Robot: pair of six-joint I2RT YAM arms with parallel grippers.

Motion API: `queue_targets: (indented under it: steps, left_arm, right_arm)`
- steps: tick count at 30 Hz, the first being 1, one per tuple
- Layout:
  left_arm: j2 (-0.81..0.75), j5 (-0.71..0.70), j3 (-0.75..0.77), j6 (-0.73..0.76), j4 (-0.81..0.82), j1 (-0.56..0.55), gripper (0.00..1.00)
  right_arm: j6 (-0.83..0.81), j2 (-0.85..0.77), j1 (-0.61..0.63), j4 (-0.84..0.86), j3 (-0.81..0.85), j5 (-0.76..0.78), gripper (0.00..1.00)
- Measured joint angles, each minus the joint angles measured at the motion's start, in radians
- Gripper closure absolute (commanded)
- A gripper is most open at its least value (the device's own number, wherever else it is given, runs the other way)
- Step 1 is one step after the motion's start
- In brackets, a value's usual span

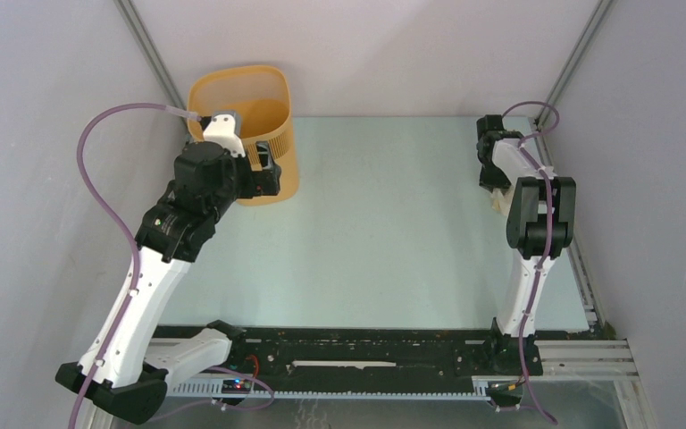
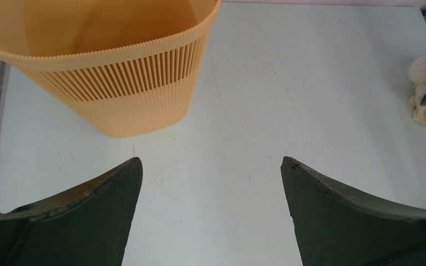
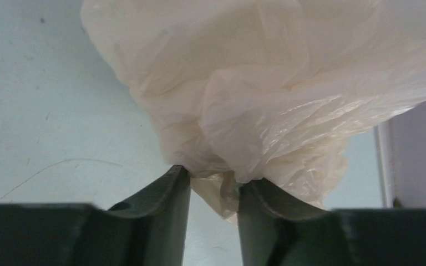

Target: Put the trash bags into the trash bin

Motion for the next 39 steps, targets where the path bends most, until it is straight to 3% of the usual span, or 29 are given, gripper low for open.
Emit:
queue_targets:
  steps: [3,9,13,17,21,26,32,39]
  left_arm:
    - [0.000,0.013,0.000,-0.011,0.000,0.000,0.00]
    - [-0.002,0.069,0.000,-0.083,0.004,0.000,0.00]
    - [-0.011,0.125,-0.005,-0.168,0.013,0.000,0.00]
    - [-0.058,0.178,-0.073,-0.270,0.047,0.000,0.00]
    - [-0.130,0.228,-0.191,-0.391,0.073,0.000,0.00]
    - [-0.193,0.279,-0.288,-0.503,0.079,0.000,0.00]
    - [-0.214,0.384,-0.354,-0.552,0.101,-0.001,0.00]
    - [-0.061,0.481,-0.434,-0.558,0.109,-0.002,0.00]
  right_arm:
    - [0.000,-0.040,0.012,0.009,-0.064,-0.052,0.94]
    - [-0.001,-0.266,0.101,0.029,-0.214,-0.198,0.94]
    - [-0.009,-0.515,0.190,0.057,-0.332,-0.444,0.94]
    - [0.001,-0.626,0.272,0.088,-0.371,-0.809,0.92]
    - [0.069,-0.622,0.386,0.200,-0.440,-1.146,0.92]
    - [0.339,-0.590,0.479,0.519,-0.607,-1.467,0.93]
    - [0.515,-0.374,0.443,0.633,-0.640,-1.568,0.91]
    - [0.480,-0.297,0.412,0.550,-0.661,-1.564,0.91]
